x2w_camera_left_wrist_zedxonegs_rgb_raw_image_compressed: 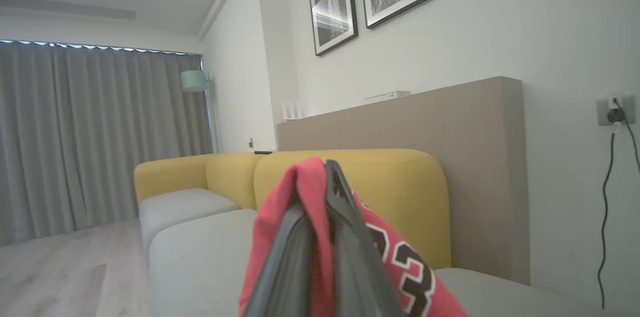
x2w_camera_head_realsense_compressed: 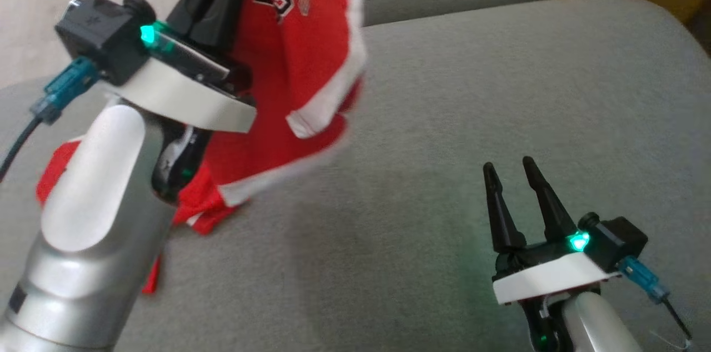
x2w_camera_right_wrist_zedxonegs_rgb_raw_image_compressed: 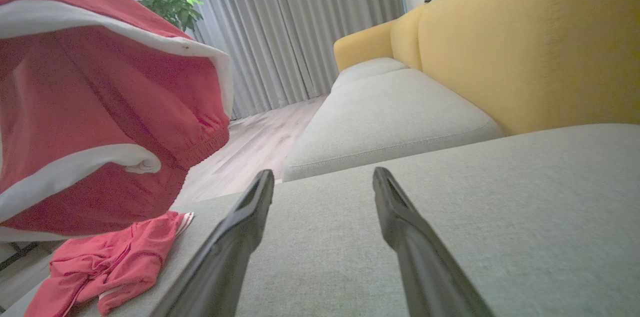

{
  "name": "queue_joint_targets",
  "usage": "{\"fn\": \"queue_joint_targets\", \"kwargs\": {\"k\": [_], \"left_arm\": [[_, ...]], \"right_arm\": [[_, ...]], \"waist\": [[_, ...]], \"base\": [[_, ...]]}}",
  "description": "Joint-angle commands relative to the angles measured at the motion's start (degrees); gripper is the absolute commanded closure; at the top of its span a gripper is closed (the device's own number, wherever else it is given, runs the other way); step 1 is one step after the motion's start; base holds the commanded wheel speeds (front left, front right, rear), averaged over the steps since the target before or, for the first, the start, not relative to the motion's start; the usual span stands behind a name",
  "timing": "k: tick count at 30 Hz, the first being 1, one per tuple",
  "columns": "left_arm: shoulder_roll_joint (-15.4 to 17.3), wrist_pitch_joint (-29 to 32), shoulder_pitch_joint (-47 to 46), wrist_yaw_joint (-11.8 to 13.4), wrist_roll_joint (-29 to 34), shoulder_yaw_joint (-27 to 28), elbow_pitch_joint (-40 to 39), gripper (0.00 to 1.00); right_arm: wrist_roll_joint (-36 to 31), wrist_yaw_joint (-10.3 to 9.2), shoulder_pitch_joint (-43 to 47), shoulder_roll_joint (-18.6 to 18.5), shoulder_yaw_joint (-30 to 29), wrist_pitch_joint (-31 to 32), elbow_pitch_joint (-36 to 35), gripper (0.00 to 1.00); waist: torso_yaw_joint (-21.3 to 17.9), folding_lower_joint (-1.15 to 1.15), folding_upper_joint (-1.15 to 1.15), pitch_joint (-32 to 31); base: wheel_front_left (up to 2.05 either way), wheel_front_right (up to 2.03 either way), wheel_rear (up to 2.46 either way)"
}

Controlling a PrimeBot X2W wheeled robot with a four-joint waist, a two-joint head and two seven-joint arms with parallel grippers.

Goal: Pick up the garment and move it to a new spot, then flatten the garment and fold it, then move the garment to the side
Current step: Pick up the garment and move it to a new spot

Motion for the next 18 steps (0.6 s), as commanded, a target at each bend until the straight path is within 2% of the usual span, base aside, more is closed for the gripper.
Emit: {"fn": "queue_joint_targets", "kwargs": {"k": [1, 8, 9, 13, 18], "left_arm": [[1.28, 0.57, -3.42, 0.48, -0.25, 1.93, -2.02, 1.0], [0.22, 3.94, -4.44, 0.49, 0.13, -1.32, -0.79, 1.0], [0.04, 4.15, -5.12, 0.46, 0.43, -1.86, 0.88, 1.0], [-0.71, 3.62, -7.57, 0.45, 1.67, -2.92, 5.89, 1.0], [-2.45, 1.05, -11.55, 2.18, 3.61, -2.77, 14.3, 1.0]], "right_arm": [[0.48, -0.04, -1.47, -0.23, 1.33, -0.62, -2.19, 0.0], [2.14, -0.04, -2.98, -0.23, 2.28, -0.62, -4.13, 0.0], [2.74, -0.04, -3.54, -0.23, 3.16, -0.62, -4.76, 0.0], [3.67, -0.04, -4.27, -0.23, 4.6, -0.62, -6.01, 0.0], [4.75, -0.04, -4.74, -0.23, 6.32, -0.62, -7.04, 0.0]], "waist": [[-2.4, 0.01, 0.0, 0.25], [-9.93, 0.01, 0.0, 2.64], [-12.45, 0.01, 0.0, 3.52], [-16.56, 0.01, 0.0, 5.16], [-20.93, 0.01, 0.0, 6.98]], "base": [[0.0, 0.0, 0.0], [0.0, 0.0, 0.0], [0.0, 0.0, 0.0], [0.0, 0.0, 0.0], [0.0, 0.0, 0.0]]}}
